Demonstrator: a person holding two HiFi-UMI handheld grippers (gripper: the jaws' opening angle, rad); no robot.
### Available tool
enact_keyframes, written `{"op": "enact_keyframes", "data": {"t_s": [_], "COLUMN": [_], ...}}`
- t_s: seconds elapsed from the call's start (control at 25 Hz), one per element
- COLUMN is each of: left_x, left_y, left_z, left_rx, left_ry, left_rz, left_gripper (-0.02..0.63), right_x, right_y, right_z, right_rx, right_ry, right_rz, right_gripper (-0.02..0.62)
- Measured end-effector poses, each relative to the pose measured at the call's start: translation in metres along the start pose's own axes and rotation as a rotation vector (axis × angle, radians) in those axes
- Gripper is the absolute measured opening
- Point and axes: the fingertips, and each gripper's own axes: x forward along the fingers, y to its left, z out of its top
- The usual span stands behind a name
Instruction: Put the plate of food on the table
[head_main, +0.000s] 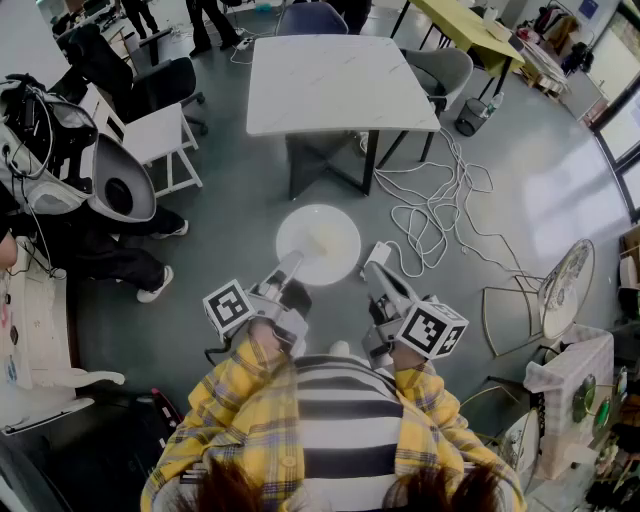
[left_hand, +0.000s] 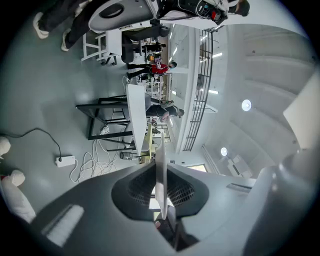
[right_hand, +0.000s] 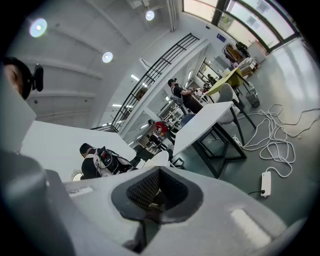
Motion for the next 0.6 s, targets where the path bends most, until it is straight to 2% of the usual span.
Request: {"op": "enact_keyframes", "data": {"t_s": [0.16, 0.6], "left_x": [0.0072, 0.0087], "left_y": [-0.0024, -0.0014], "left_z": [0.0051, 0.0021], "left_rx": [0.024, 0.025], "left_ry": [-0.009, -0.012], "left_rz": [-0.020, -0.012], "left_gripper": [0.017, 0.017], "right_x": [0.0091, 0.0099], "right_y": [-0.0017, -0.0029], "right_z": [0.0046, 0.0072], "right_rx": [-0.006, -0.001], "right_ry": [0.000, 0.002], "right_rz": [0.018, 0.025], "right_gripper": [0.000, 0.000]}}
